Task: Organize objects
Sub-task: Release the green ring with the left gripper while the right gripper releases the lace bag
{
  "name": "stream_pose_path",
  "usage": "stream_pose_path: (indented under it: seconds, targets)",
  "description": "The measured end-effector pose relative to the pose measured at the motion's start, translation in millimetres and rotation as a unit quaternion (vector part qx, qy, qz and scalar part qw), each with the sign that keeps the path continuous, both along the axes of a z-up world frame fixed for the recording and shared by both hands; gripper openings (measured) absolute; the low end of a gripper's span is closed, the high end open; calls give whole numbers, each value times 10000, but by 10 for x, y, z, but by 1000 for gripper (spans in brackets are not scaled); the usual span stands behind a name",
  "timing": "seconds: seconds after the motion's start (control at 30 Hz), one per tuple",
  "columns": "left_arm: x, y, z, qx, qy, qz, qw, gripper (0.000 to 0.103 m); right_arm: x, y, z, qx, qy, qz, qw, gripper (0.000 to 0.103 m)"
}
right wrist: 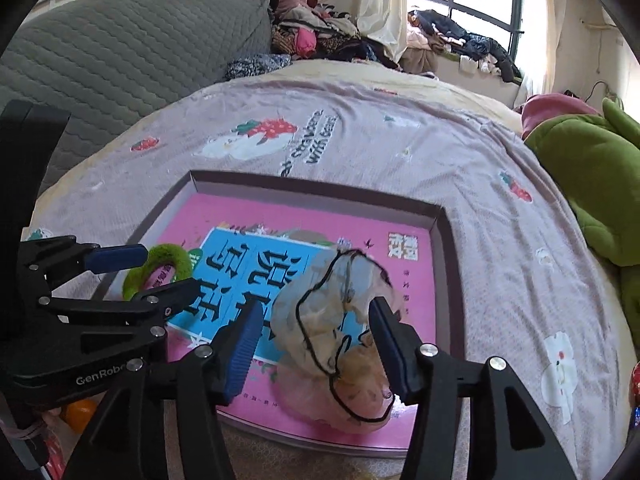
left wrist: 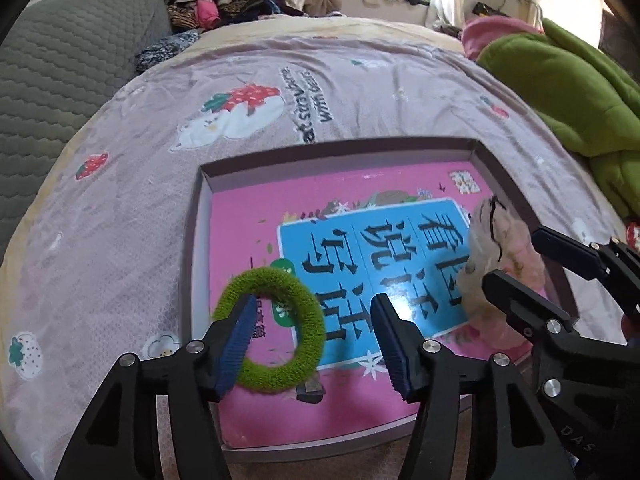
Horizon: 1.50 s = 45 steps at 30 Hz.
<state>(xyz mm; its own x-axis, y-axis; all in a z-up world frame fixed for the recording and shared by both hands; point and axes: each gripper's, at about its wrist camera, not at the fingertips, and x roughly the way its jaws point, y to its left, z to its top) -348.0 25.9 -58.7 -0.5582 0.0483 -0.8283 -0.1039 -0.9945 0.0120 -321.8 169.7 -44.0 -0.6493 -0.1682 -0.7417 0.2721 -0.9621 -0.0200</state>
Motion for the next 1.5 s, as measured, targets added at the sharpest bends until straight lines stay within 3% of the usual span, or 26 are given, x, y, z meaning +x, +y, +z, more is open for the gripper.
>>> stream_pose_path:
  seconds: [0.23,0.37,0.6,0.93,1.5]
  targets:
    - [66,-59,184,-84,196,122,9997,62,86,39,221,-101,269,-88,9995,56]
    - [168,-107,332,-84,273,232,9993,62,204,66,455,-236,450,-96,9987,64]
    - [436,-158,686,-96,613,444,9971,62,459,127,865,-428,803,-122,9958,66]
    - [887,-40,1068,3,971,307,9948,63,794,222,1251,-655,1057,-138,9921,66]
    - [1424,48,1280,64,1181,163,9928,63,1321,187,1475,-661,1247,-60,9900,66]
